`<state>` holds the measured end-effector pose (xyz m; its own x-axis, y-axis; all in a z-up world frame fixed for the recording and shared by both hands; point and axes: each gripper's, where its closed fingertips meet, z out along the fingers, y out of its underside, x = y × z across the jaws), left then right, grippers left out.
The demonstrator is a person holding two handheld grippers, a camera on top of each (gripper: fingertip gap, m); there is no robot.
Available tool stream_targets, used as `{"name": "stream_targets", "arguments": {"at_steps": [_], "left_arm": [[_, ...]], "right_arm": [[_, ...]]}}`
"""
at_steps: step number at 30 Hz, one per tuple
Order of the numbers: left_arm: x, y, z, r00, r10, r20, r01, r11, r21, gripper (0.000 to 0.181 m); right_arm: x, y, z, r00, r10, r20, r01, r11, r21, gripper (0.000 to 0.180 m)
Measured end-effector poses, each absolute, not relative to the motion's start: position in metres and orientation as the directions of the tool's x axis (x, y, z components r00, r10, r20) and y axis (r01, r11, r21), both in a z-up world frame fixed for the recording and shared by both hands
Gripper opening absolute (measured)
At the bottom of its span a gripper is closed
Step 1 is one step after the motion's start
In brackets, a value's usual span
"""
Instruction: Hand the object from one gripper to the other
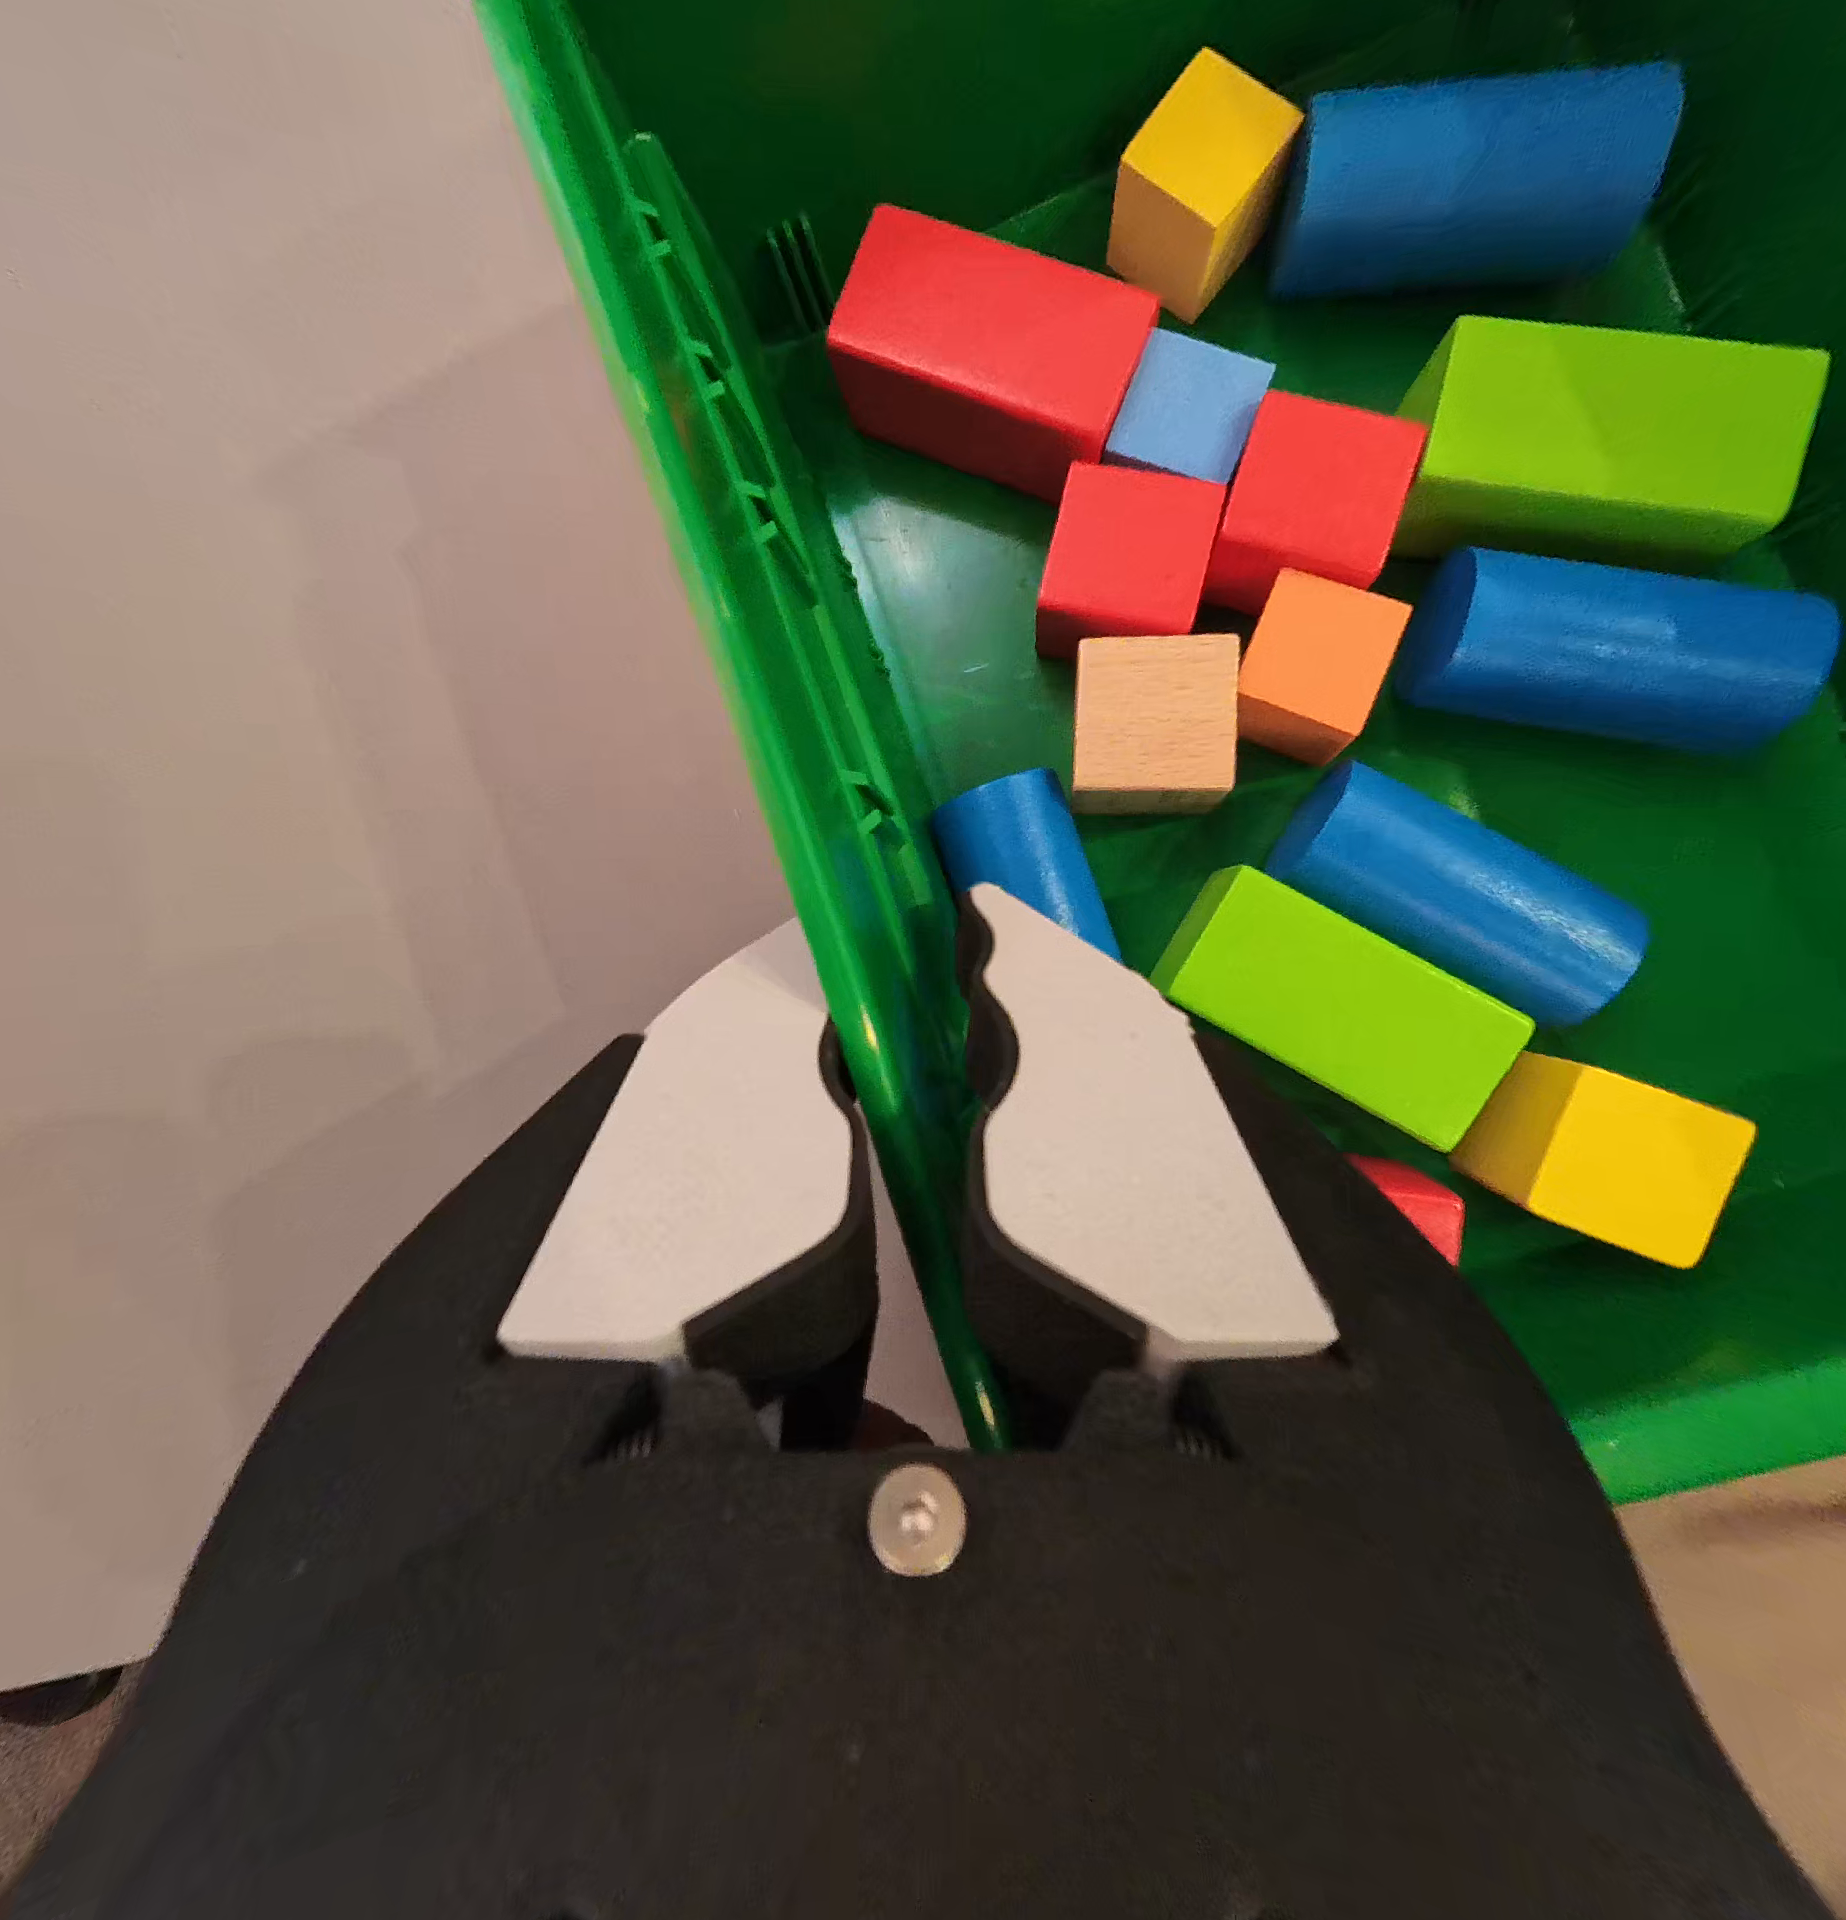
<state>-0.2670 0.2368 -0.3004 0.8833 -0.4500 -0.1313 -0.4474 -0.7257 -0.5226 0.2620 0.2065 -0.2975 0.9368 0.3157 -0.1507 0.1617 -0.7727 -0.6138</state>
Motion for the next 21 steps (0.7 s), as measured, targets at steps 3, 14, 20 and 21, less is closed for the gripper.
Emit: {"name": "stream_targets", "arguments": {"at_steps": [3, 14, 20, 21], "left_arm": [[-0.265, 0.237, -0.301, 0.875, -0.467, -0.127, -0.459, -0.719, -0.522, 0.011], [-0.259, 0.227, -0.303, 0.852, -0.520, -0.056, -0.476, -0.726, -0.497, 0.017], [-0.264, 0.237, -0.281, 0.857, -0.487, -0.168, -0.492, -0.677, -0.547, 0.076], [-0.264, 0.241, -0.270, 0.849, -0.482, -0.215, -0.509, -0.640, -0.575, 0.079]], "right_arm": [[0.261, 0.208, -0.298, 0.936, 0.327, -0.129, 0.186, -0.772, -0.608, 0.041], [0.255, 0.211, -0.294, 0.916, 0.337, -0.218, 0.125, -0.756, -0.642, 0.051], [0.258, 0.215, -0.287, 0.916, 0.327, -0.233, 0.093, -0.737, -0.670, 0.059], [0.261, 0.217, -0.283, 0.922, 0.320, -0.219, 0.089, -0.724, -0.684, 0.061]]}}
